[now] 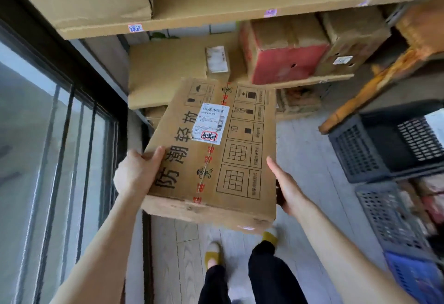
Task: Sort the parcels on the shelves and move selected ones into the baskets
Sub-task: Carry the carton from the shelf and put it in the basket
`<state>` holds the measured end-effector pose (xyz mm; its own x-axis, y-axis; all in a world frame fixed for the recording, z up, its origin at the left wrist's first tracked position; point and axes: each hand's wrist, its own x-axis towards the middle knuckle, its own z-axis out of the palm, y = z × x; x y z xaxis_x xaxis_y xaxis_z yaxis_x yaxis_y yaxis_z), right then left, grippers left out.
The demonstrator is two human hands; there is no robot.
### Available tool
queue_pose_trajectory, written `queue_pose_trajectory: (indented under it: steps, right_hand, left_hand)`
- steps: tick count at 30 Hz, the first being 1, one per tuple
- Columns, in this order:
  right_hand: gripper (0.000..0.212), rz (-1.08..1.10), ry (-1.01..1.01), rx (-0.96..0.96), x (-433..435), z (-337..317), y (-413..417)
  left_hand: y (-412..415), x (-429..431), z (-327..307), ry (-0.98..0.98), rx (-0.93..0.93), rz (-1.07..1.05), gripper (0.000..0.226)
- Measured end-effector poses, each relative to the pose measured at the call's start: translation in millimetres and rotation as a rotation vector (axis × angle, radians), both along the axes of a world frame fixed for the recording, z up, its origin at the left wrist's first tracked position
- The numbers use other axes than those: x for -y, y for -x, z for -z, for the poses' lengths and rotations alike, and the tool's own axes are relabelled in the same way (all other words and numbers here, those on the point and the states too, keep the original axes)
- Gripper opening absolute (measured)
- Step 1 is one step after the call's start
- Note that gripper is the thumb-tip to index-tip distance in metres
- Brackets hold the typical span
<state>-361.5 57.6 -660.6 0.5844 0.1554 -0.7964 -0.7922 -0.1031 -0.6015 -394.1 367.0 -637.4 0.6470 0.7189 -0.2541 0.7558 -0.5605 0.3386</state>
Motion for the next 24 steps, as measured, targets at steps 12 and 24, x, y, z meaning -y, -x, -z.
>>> queue_pose_trajectory:
  steps: [12, 24]
  right_hand:
    - [0.037, 0.629, 0.016, -0.059, 322.4, 9.2, -5.2]
    - [0.038, 1.030, 0.005, -0.083, 562.8, 70.4, -91.7]
  left_hand:
    - [-175.0, 360.7, 9.1, -0.024, -0.083, 0.684, 0.059]
    - [-352.0, 686.3, 60.5, -0.031, -0.201, 1.023, 0.053]
